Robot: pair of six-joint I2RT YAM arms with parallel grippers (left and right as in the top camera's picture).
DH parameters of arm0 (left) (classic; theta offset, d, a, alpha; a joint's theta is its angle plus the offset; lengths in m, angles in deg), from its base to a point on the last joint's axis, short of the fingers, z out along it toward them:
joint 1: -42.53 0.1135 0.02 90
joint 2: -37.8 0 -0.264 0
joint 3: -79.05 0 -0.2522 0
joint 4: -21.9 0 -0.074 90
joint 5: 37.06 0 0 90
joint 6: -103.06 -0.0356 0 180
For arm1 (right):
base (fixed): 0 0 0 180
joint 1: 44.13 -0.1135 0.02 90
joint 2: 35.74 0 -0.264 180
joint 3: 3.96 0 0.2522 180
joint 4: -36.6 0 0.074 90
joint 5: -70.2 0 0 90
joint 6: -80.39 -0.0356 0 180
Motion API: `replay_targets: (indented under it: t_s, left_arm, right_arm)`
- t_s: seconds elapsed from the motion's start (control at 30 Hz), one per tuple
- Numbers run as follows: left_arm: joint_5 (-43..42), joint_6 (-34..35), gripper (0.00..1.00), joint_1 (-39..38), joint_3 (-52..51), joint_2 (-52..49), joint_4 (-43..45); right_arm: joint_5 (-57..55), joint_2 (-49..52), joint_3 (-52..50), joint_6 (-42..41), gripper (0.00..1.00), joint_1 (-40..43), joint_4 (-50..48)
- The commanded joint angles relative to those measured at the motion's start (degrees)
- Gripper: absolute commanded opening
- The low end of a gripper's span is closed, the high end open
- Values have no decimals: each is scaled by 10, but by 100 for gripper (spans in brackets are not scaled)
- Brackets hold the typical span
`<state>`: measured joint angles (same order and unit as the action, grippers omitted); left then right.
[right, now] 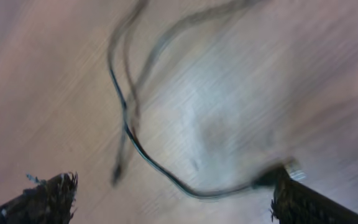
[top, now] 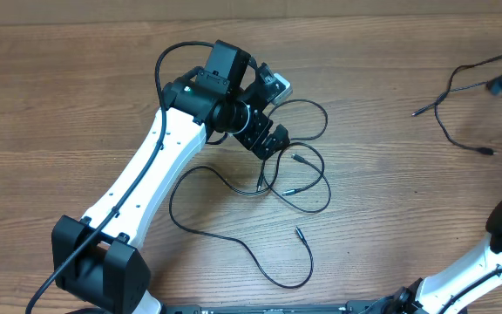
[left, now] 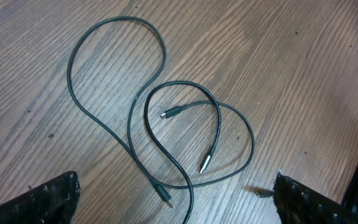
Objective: Untangle cables
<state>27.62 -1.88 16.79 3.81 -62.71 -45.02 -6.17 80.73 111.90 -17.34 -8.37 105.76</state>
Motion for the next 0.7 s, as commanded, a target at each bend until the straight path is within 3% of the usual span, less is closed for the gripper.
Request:
replay_targets:
  t_s: [0.0, 0.2, 0.37, 0.67]
  left_arm:
    - [-11, 4, 100, 2, 2, 0, 0]
    - [-11, 4, 100, 2, 2, 0, 0]
    - [-11, 4, 100, 2, 2, 0, 0]
    - [-11, 4, 100, 2, 2, 0, 0]
  right_arm:
    - [-49, 3, 9, 39, 100, -9, 28]
    - [-77, 3, 8, 95, 100, -50, 98]
    - [-142, 4, -2, 95, 100, -100, 136]
    - [-176, 4, -90, 93, 100, -129, 115]
